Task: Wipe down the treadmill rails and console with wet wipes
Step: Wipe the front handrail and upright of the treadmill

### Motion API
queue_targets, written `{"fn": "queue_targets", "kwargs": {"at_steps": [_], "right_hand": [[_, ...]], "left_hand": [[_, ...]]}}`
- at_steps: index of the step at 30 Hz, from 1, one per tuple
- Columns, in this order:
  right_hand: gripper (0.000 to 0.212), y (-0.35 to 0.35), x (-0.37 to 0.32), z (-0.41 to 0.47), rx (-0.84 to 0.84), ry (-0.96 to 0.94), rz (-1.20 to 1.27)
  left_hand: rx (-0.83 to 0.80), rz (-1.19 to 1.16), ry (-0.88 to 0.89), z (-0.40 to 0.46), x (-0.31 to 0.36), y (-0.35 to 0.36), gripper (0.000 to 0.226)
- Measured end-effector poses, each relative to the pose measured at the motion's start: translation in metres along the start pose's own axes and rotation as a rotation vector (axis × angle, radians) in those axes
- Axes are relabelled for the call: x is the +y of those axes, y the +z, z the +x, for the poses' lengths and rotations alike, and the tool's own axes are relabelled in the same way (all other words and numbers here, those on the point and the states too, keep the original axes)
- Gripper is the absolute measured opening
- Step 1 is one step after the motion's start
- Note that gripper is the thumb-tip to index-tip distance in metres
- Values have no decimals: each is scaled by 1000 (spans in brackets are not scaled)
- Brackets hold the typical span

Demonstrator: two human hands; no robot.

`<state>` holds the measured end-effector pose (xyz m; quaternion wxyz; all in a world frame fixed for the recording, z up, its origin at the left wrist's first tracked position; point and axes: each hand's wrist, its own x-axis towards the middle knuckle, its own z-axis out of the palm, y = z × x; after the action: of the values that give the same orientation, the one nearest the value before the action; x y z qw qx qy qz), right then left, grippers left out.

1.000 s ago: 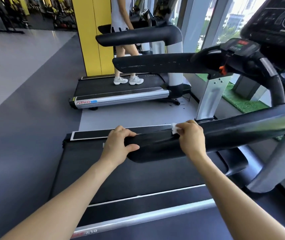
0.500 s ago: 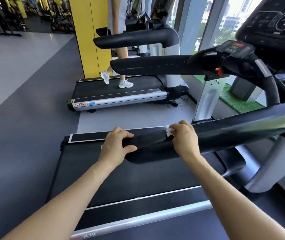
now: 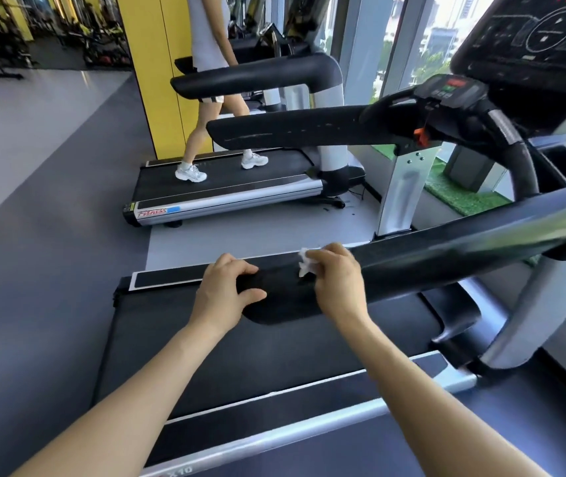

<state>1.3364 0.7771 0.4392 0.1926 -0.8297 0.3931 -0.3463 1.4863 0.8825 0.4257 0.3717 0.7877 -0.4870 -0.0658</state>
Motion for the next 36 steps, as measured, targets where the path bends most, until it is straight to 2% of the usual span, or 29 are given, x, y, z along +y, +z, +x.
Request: {"fn": "queue_targets", "kwargs": {"at_steps": [2,5,12,14,17,19,21,23,28,36], "right_hand": [[29,-24,31,10,136,124,-54],[28,-32,48,16,178,196,-119],[10,42,-20,-23,111,-87,-56],[12,51,-34,-32,18,-161,-32],[23,39,-31,-27,-115,-177,57],[25,18,-8,-19,20,-116,57],[24,-1,20,-11,203,35,45],[24,-7,33,-11,270,119,23],[29,38,4,-27,246,-10,-45],[32,63,-29,-44,173,-79,-34]], "left_hand": [[5,2,-12,0,0,1,41],[6,3,-17,-1,0,2,42],[36,7,-2,-3,-1,3,41],[35,-13,16,-5,0,1,38],[54,-66,-4,-12,-6,-2,34],[105,-141,-81,-20,-12,-4,31],[143,-201,-150,-29,-20,-4,27],[138,-264,-180,-34,-22,0,28],[128,-463,-197,-39,-25,5,40],[172,-524,-228,-35,-33,14,38]]}}
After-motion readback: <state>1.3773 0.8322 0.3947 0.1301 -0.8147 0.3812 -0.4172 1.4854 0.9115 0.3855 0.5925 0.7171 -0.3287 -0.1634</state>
